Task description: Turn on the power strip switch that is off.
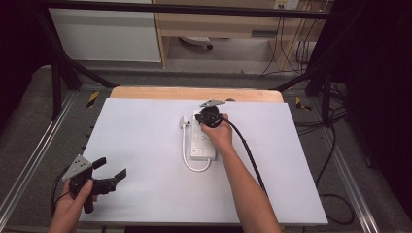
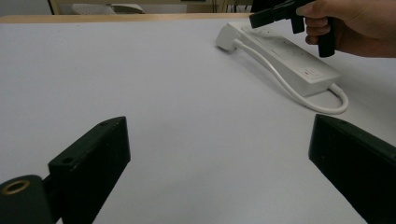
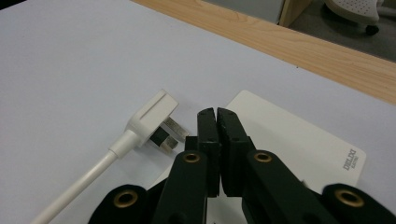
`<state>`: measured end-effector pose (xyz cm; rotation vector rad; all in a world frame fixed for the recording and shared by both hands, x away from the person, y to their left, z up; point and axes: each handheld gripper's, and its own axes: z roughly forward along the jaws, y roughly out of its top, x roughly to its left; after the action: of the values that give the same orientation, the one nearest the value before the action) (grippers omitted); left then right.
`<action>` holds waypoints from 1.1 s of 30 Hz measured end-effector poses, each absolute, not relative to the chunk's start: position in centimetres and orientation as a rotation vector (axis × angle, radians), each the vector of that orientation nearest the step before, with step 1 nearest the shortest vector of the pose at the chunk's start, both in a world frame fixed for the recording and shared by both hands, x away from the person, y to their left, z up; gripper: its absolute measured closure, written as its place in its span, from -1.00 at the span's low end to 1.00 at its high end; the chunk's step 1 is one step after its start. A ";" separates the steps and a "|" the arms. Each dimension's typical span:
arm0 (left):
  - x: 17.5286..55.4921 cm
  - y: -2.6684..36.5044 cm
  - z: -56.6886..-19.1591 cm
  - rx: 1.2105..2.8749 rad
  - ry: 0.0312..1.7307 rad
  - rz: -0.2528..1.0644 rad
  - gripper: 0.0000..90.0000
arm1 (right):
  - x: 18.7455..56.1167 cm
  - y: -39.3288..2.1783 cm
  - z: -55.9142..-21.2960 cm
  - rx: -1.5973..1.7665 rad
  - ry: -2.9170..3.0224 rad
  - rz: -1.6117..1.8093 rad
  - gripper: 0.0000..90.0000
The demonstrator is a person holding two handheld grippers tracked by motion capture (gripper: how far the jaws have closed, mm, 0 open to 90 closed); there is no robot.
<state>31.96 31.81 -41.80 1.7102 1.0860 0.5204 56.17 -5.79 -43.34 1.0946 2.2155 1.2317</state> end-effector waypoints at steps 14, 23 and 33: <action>32.0 31.8 -41.8 1.716 1.084 0.518 -0.88 | 56.0 -5.7 -43.0 1.115 2.208 1.256 0.74; 32.0 31.8 -41.8 1.719 1.084 0.519 -0.88 | 56.0 -6.0 -42.7 1.127 2.203 1.263 0.63; 32.0 31.8 -41.9 1.725 1.083 0.519 -0.88 | 55.4 -6.4 -41.6 1.151 2.193 1.301 0.22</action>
<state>32.00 31.75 -41.86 1.7245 1.0828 0.5193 55.35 -6.39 -41.59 1.1506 2.1933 1.3006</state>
